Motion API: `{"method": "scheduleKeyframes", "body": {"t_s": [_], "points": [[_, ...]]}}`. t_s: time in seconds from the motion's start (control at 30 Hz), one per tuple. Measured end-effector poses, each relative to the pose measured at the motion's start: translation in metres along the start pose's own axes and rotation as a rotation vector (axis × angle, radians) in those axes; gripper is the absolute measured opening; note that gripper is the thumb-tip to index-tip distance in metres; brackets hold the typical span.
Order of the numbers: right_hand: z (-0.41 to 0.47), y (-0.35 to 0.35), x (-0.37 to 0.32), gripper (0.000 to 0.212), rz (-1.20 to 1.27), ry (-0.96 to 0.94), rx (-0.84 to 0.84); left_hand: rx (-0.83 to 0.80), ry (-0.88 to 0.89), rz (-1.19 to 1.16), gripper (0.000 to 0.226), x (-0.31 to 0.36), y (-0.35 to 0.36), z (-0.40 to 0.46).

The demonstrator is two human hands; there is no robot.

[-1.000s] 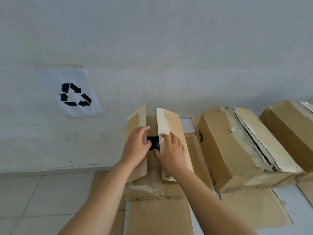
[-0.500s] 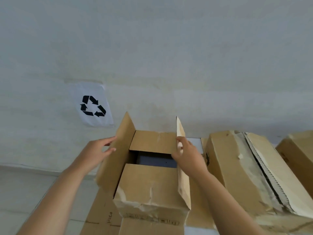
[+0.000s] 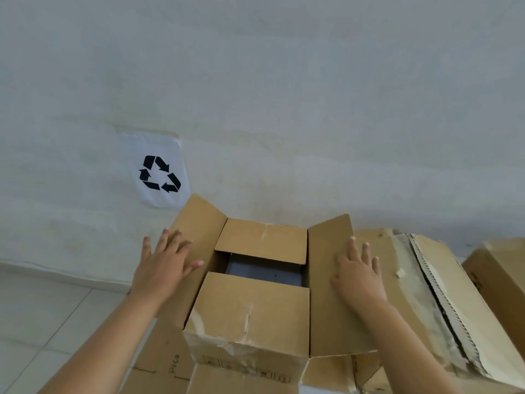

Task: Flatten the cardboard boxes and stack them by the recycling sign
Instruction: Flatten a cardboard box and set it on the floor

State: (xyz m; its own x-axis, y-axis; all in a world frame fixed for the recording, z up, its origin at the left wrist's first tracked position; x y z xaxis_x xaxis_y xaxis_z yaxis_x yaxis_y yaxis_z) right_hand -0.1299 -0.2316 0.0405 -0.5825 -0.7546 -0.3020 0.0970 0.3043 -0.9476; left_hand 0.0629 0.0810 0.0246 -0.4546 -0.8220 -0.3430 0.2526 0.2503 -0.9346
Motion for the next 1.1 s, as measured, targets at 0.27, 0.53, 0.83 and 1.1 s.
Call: {"method": "scheduleKeyframes", "body": {"t_s": [0.27,0.53,0.83,1.1], "points": [[0.016,0.032,-0.007,0.056,-0.005,-0.046,-0.146,-0.150,-0.014,-0.180,0.081,0.063,0.044,-0.024],[0.047,0.053,-0.026,0.073,0.110,0.040,-0.132,-0.090,-0.053,-0.248,0.076,0.065,0.051,-0.022],[0.079,0.042,-0.028,0.064,-0.090,-0.041,-0.147,-0.024,-0.050,-0.373,0.070,0.066,0.055,-0.022],[0.093,0.001,-0.047,0.027,0.899,0.016,0.097,0.219,-0.118,-0.680,0.039,0.058,0.037,-0.031]]}}
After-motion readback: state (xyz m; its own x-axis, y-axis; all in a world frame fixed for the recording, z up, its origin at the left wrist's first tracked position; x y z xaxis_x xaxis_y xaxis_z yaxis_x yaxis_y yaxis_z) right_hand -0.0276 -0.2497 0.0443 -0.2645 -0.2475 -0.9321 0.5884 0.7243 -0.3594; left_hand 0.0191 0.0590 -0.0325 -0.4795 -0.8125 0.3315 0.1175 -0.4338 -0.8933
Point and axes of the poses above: each hand's wrist, its own z-axis towards the middle knuckle, its own y-axis out of the palm, x = y × z, the point moved 1 cm from there along z, towards the middle knuckle, and after that the axes turned 13 degrees about z, right-handed, at the moved point
